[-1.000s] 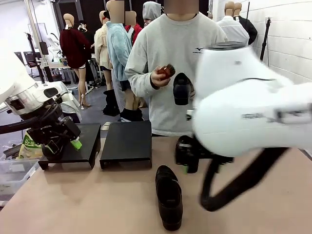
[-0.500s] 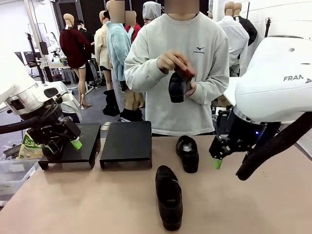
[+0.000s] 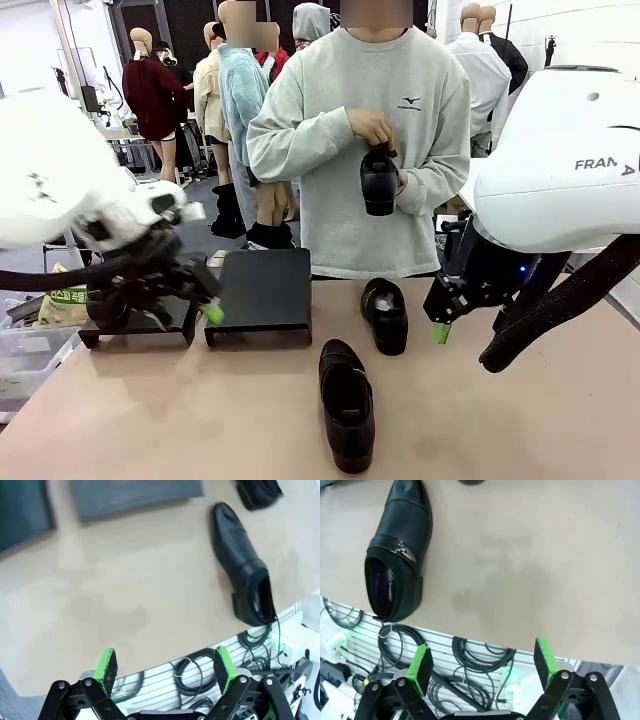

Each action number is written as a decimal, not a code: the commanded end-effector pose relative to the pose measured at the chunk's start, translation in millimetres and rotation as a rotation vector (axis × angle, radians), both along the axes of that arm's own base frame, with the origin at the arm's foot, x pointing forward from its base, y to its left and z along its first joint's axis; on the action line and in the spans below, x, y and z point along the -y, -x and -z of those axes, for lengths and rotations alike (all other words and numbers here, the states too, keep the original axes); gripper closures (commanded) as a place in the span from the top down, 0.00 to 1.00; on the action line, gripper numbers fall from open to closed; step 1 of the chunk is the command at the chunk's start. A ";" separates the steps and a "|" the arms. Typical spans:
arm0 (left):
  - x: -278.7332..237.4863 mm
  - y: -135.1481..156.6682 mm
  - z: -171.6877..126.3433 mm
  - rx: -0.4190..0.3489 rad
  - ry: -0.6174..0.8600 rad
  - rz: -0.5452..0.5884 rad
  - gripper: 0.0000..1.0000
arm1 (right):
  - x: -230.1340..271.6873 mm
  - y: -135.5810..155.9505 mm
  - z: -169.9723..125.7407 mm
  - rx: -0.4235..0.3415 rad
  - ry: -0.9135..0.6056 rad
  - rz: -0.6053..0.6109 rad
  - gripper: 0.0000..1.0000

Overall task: Organize the shoes by placing them on the stand.
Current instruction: Place the Shoe from the middle of the table onto the Shoes Stand.

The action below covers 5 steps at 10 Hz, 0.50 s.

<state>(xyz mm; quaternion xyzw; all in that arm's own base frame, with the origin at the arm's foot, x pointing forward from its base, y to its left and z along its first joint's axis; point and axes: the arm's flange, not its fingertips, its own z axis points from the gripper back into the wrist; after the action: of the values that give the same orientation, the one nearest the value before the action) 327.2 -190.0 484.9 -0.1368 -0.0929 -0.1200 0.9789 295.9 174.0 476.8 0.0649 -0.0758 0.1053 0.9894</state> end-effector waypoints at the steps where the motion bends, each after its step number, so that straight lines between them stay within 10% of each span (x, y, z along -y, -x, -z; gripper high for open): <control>1: 47.6 5.2 19.1 -0.097 0.038 -0.050 1.00 | 1.9 -1.3 2.2 -0.006 -0.018 0.000 1.00; 5: 68.8 25.8 38.7 -0.140 -0.015 -0.003 1.00 | 1.9 -1.3 2.2 -0.006 -0.018 0.000 1.00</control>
<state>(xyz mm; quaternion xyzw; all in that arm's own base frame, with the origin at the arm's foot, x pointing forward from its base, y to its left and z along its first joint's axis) 300.6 -264.5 433.2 -0.1295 -0.0074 -0.1115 0.9853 297.0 172.3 476.9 0.0646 -0.0761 0.1023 0.9897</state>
